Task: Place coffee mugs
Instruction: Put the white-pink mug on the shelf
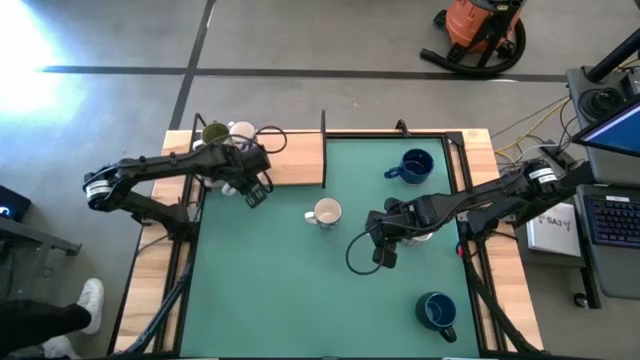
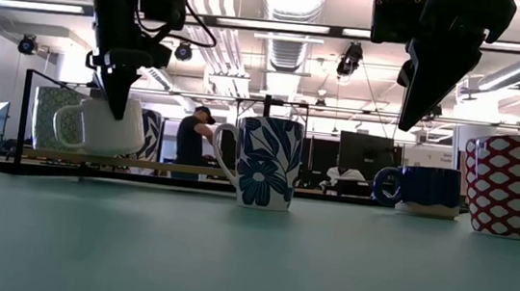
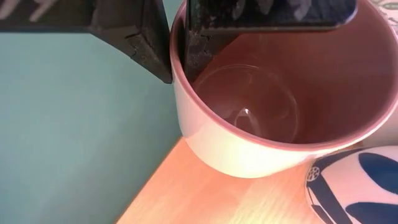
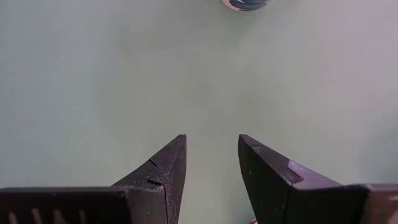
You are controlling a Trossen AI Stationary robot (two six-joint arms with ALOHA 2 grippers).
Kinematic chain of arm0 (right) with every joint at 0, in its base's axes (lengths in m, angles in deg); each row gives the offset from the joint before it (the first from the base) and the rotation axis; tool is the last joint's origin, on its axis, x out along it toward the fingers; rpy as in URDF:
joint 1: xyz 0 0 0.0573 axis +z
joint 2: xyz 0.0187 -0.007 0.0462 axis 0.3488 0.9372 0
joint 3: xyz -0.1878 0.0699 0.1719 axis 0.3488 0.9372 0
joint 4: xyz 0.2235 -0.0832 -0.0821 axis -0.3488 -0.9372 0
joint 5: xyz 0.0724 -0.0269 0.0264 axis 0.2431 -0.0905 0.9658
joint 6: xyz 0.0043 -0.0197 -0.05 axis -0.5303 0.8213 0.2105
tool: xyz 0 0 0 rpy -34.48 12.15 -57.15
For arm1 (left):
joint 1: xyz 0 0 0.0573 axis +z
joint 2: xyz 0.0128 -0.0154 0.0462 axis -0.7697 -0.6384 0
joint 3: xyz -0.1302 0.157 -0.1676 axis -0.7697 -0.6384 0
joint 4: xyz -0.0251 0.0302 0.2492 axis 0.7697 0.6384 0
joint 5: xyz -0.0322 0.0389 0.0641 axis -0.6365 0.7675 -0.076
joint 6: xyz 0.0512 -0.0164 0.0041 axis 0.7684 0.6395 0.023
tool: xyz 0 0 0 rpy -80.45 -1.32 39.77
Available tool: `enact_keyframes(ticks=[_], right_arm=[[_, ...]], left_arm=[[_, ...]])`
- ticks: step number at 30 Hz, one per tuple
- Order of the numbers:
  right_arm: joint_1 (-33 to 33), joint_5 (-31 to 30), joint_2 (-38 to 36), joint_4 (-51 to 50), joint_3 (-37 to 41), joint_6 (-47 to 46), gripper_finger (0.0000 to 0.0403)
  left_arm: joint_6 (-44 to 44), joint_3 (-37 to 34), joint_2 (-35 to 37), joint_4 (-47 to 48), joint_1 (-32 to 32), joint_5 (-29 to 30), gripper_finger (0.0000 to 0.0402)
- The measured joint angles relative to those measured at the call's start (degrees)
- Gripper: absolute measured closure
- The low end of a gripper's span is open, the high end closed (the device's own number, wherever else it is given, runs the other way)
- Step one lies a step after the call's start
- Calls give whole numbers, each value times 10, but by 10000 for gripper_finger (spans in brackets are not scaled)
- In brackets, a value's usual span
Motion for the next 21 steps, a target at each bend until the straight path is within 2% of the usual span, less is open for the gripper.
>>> enact_keyframes(ticks=[8,21], right_arm=[[0,0,0,0,0,0,268],[0,0,0,0,0,0,268]], left_arm=[[16,0,0,-2,9,30,390],[16,0,0,-3,10,29,379]])
